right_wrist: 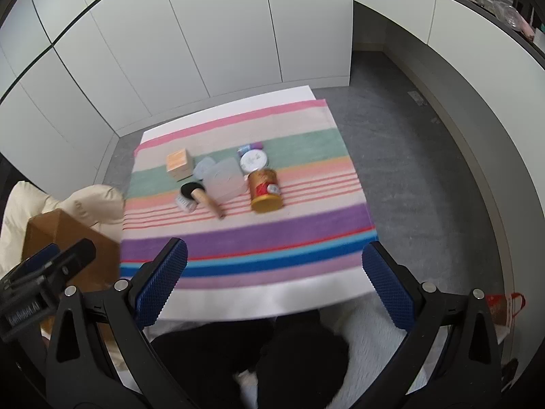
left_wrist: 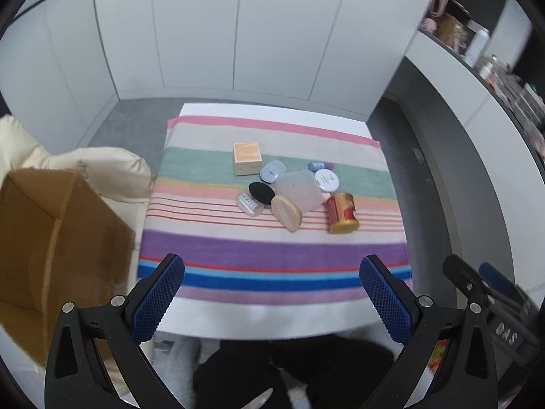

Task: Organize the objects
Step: 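Grasp the beige powder puff with the left tool while the right tool grasps the gold-lidded tin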

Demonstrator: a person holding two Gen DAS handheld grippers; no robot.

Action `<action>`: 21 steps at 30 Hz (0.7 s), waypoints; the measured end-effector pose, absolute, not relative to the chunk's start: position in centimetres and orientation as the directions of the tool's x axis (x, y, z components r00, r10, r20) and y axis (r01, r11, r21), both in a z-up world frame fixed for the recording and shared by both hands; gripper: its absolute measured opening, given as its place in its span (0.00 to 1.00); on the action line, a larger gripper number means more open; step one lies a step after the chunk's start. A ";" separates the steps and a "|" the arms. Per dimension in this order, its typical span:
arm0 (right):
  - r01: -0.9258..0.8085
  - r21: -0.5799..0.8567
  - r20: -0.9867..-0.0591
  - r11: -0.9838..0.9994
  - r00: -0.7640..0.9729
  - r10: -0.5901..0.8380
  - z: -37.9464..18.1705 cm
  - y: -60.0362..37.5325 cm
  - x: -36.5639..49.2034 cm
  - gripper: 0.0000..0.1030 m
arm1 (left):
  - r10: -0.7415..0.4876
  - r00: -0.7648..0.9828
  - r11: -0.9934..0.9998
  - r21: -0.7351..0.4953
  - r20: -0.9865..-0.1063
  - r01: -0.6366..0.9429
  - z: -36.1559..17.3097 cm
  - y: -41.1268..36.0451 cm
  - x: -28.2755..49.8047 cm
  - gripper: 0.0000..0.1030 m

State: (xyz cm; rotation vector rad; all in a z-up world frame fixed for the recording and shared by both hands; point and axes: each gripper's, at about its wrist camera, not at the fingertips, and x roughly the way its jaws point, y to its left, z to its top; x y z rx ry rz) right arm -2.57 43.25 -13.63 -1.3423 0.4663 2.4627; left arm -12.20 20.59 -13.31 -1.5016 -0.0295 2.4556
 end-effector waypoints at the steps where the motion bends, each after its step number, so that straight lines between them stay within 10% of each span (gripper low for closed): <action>1: -0.397 0.145 -0.836 -0.906 -0.540 0.102 -14.1 43.6 -3.1 1.00 | 0.228 -0.443 -0.970 -0.161 -0.867 -0.184 -14.2 20.9 -13.2 1.00; 11: -0.308 0.196 -0.780 -0.931 -0.625 0.043 -21.4 45.8 -10.5 1.00 | -0.104 -0.457 -0.981 0.167 -0.884 -0.101 -23.7 25.3 -20.5 1.00; 21: -0.245 0.121 -0.837 -0.962 -0.547 0.034 -30.2 47.2 -15.5 1.00 | 0.088 -0.383 -0.977 -0.004 -0.920 -0.214 -30.0 26.3 -23.0 1.00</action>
